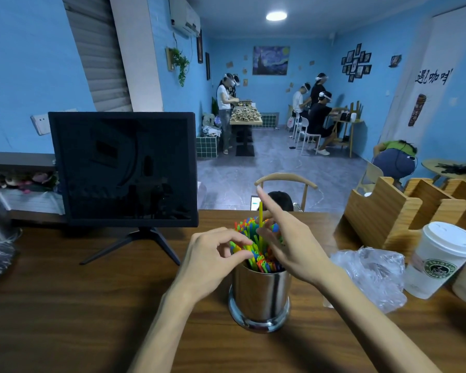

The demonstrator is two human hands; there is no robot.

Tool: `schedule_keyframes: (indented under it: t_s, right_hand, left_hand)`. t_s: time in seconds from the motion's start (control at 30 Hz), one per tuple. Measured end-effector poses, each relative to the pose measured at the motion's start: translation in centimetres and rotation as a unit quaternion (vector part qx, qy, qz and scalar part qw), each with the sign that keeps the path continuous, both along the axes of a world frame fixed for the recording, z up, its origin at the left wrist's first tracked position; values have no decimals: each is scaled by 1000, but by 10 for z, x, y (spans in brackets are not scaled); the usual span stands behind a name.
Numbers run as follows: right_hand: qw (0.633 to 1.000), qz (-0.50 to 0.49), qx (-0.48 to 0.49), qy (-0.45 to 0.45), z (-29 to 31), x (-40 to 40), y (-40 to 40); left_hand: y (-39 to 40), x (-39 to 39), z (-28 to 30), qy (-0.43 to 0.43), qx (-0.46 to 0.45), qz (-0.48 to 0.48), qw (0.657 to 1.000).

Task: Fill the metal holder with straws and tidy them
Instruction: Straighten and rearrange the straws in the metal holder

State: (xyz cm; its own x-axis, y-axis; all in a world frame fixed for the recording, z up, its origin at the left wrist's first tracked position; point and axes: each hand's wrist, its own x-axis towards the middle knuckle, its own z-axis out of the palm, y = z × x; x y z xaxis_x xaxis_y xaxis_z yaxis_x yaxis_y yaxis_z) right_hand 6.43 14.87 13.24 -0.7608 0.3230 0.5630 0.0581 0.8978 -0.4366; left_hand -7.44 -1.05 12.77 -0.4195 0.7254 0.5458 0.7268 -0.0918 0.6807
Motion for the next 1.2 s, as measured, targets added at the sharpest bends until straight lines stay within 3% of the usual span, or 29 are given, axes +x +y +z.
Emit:
schedule_keyframes:
  t_s: [0.2, 0.33, 0.53, 0.83, 0.97, 1.07, 1.2]
  right_hand:
    - [995, -35, 90, -40, -5, -1, 7]
    - [1000, -13, -1, -8, 2, 2, 3]
    - [980, 54, -181, 55, 18, 9, -14]
    - [965, 74, -238, 88, 32, 11, -12]
    - [910, 31, -373, 176, 51, 21, 7]
    - [865, 25, -436, 247, 64, 25, 18]
    - [837, 46, -455, 299, 77, 20, 16]
  left_hand:
    - [2, 1, 5, -58, 26, -3, 998]
    - [2, 3, 16, -145, 92, -35, 984]
    - [12, -2, 52, -256, 248, -41, 933]
    - [21, -5, 88, -312, 367, -19, 876]
    - [27, -10, 71, -359, 339, 12, 869]
    - [29, -17, 52, -367, 255, 48, 893]
    - [35, -18, 28, -346, 137, 100, 923]
